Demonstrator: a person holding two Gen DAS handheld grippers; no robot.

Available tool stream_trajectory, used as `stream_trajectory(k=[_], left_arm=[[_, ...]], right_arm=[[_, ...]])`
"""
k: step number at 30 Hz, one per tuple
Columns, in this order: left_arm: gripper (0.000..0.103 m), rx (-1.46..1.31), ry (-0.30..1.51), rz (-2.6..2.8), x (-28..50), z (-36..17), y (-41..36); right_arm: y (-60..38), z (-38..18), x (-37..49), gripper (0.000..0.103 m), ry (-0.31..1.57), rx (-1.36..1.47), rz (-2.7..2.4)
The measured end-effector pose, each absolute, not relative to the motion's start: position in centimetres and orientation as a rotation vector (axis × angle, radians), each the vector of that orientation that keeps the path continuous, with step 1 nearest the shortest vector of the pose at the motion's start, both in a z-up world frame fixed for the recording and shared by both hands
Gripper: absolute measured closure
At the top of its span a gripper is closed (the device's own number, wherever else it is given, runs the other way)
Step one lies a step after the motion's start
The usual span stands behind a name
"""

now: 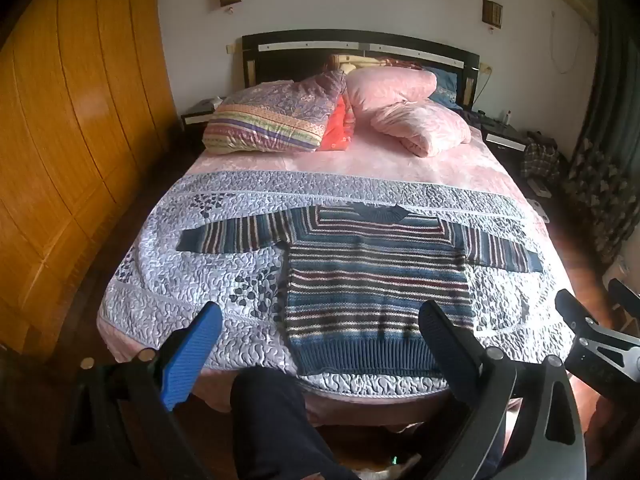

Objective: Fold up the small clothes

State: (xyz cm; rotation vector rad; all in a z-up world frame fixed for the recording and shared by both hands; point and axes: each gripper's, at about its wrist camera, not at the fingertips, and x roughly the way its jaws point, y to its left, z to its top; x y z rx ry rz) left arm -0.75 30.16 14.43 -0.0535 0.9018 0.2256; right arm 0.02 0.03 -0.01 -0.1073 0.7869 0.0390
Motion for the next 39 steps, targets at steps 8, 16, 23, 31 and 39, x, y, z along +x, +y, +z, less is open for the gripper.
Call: stream_trajectory(k=[8,16,23,31,39], left_arm=[[0.004,-0.057,0.9,0.22,-0.7,14.6,30.1],[0.004,-0.058,0.899,0.217,-0.7,14.4,30.1],[0.004,-0.056,0.9,0.216,-0.4,14.1,29.3],[0.004,-0.057,0.902,0.213,-0.4,13.9,29.3],[0.004,-0.055,0.904,0.211,-0.3,13.9,29.3]], right_arm=[[-0.1,0.1,0.0,0.003,0.779,-0.105,0.035],[-0.1,0.2,0.2,0.003,0.778,-0.106,0.025],[-0.8,0.4,0.0,0.003,0.77,-0.105,0.017],[-0.8,0.6,0.0,0.003,0.768,-0.103,0.016],[-0.9,0.6,0.1,0.003,0.766,-0.102,0.013]])
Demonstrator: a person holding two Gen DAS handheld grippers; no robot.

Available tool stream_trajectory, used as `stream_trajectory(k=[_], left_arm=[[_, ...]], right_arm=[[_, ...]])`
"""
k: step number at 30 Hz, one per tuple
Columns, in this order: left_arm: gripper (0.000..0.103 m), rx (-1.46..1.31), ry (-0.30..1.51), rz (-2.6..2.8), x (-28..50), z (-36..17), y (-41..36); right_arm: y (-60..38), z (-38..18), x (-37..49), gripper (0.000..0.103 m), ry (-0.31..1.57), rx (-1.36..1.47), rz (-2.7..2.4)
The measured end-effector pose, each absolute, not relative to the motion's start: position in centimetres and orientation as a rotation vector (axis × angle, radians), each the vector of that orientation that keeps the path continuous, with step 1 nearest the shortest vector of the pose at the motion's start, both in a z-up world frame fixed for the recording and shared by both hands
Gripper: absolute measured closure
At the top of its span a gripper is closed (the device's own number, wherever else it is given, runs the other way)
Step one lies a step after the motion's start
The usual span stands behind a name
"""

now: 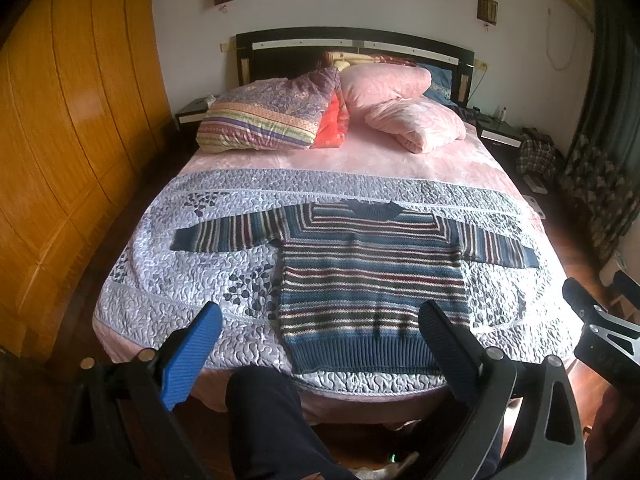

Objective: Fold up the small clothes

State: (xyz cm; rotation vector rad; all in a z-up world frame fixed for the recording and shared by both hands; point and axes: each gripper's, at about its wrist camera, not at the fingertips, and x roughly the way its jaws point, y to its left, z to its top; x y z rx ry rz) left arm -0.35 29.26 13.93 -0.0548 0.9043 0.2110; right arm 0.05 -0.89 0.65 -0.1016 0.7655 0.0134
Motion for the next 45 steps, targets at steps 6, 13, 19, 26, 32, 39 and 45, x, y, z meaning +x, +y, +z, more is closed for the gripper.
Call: stream_trajectory(k=[6,13,19,26,32,39,45], left_arm=[[0.004,-0.057,0.905,0.208,-0.34,13.79,29.23],[0.004,-0.056,0.906,0.208,-0.28,13.79,29.22],[0.004,-0.058,0.905,0.209,-0.27,13.79,29.16],[0.004,-0.057,0.907,0.208,-0.21,13.85,29.18],[0.004,-0.056,0.905,0.208,-0.19,13.8,29.11],[0.004,-0.055,0.906,0.207,-0.16,13.82,29.05],[0.004,-0.054,0.906,0.208,-0.11,13.77,28.98]], right_arm=[[-0.96,0.52,-0.02,0.003,0.765,-0.1,0.014],[-1.1,0.61,0.04,0.003,0.764,-0.101,0.011],[-1.35,0.74,0.07,0.003,0.761,-0.099,0.012],[-1.51,0.76,0.22,0.003,0.761,-0.097,0.01],[-1.46,0.74,0.21,0.003,0.759,-0.098,0.008],[-1.41,0.72,0.28,0.003,0.76,-0.1,0.007],[-1.46,0.79,0.4,0.003,0.76,-0.1,0.007]])
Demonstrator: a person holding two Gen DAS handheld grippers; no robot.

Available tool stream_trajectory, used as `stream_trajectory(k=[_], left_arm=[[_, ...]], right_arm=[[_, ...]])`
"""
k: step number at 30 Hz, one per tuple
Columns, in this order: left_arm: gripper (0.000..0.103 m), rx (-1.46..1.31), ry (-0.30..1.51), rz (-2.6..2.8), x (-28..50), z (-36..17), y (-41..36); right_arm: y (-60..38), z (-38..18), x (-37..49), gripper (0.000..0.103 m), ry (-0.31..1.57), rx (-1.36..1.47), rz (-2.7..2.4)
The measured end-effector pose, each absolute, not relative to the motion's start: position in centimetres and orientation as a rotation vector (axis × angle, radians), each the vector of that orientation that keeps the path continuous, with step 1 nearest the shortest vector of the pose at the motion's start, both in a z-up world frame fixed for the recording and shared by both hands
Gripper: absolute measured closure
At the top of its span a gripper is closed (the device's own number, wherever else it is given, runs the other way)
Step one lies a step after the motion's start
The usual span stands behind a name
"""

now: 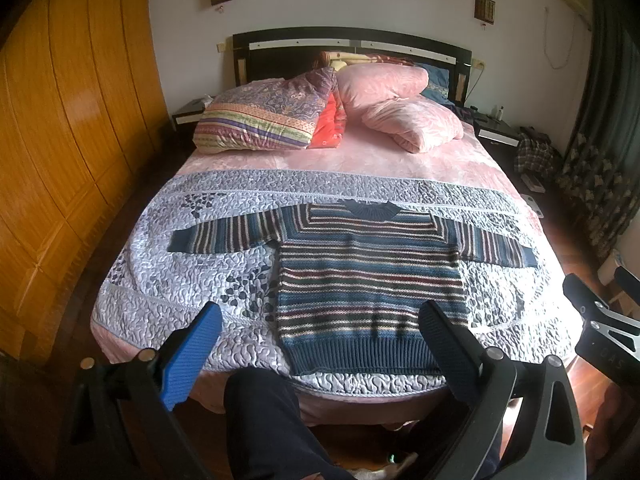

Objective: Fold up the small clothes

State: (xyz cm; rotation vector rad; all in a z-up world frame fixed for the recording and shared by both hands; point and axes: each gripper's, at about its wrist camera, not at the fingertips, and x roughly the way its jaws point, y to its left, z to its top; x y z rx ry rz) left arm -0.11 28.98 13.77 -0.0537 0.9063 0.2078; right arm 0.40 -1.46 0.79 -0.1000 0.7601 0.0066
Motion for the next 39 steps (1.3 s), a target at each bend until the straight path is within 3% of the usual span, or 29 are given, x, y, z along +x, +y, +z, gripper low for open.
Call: stream_trajectory(k=[13,19,23,30,31,34,39], left_arm=[[0.004,-0.079,0.921,0.228,0.9,13.3,29.2],[0.004,-0.146,0.939,0.153,4.3,10.3,30.1],[0.004,-0.176,0.907,0.026,7.6,7.1,31.2],[0.004,-0.108,0.969,-0.076,13.5,0.9,30.3],[0.004,-0.121,0.986,-0.08,14.2,0.3,30.2],[0.004,-0.16,1.013,-0.091,15.8,-1.6,30.2],[0.004,-0.167,1.008,-0.067,18.6,-4.2,29.9]], right_arm=[[-1.4,0.4,1.7,0.003,0.761,-0.111,0.043],[-2.9,-0.9,3.7,0.003,0.76,-0.117,0.014],[-6.1,-4.3,6.6,0.003,0.722,-0.04,0.115],[-19.7,-15.1,15.7,0.003,0.885,0.307,0.031],[-22.3,-17.3,17.1,0.006,0.914,0.371,0.001],[-28.8,-22.8,20.6,0.04,0.995,0.587,-0.049],[-37.8,-30.8,24.7,0.043,1.017,0.939,-0.121]])
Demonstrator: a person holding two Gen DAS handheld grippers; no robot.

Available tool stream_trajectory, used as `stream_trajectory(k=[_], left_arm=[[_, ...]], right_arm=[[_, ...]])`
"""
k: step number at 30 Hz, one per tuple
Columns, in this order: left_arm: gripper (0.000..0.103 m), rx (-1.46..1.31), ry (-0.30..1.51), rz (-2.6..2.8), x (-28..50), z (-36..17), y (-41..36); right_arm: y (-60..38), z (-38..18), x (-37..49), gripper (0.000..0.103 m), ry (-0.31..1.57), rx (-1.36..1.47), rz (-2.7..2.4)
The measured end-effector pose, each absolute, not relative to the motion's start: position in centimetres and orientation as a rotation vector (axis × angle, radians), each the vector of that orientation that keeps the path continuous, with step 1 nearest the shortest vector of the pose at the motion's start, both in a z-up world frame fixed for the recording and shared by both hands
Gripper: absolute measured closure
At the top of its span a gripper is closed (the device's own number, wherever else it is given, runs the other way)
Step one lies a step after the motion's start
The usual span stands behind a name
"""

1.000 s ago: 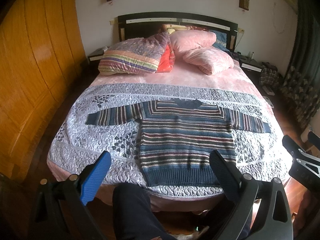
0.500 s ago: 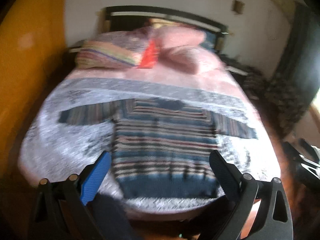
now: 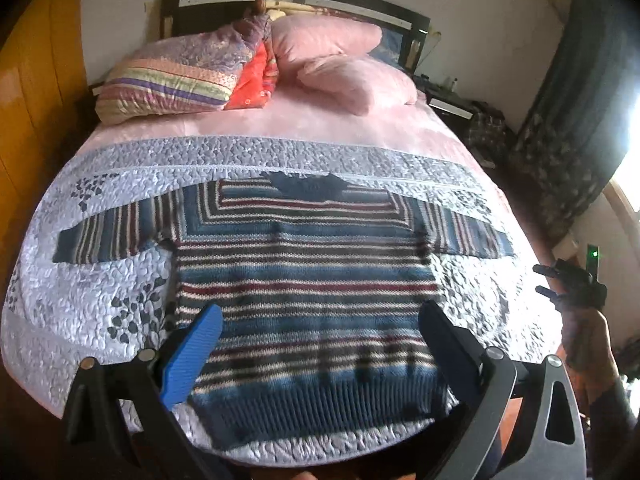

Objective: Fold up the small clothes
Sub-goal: 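Reach the right tool to the sweater's sleeve cuff and grasp it, then lift the sleeve with the right tool and fold it across the sweater body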

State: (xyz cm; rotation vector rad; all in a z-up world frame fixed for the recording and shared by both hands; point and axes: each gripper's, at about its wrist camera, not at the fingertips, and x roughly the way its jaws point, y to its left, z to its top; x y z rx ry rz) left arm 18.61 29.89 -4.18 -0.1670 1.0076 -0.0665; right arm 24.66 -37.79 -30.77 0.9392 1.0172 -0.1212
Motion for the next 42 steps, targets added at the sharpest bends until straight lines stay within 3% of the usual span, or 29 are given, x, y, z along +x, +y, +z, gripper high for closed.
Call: stream_trajectory(k=[7,8,22,24,31,34,42], left_arm=[[0.004,-0.321,1.022,-0.046,22.1,-8.5,31.8],[0.004,-0.347,1.024,-0.04,22.4,-9.1,32.1],[0.004,-0.5,1.087,0.019,25.8,-15.0,33.9],[0.004,-0.526,1.088,0.013,26.0,-15.4,34.2],[0.004,-0.609,1.058,0.031,26.4,-16.1,36.0],[0.004,-0.636,1.037,0.032,26.5,-16.1,36.8],[0.004,-0.602,1.062,-0.024,27.7,-15.3,37.3]], right_arm=[[-48.6,-39.5,30.5,0.05,0.814,1.403,-0.134],[-49.9,-40.3,31.2,0.055,0.79,1.432,-0.155],[-54.6,-46.5,37.9,0.057,0.803,1.41,-0.305],[-54.7,-46.5,38.4,0.058,0.788,1.408,-0.304],[-55.2,-46.5,39.2,0.089,0.784,1.385,-0.283],[-54.8,-44.8,39.4,0.091,0.755,1.348,-0.267],[-48.5,-33.4,42.1,0.091,0.73,1.01,-0.138]])
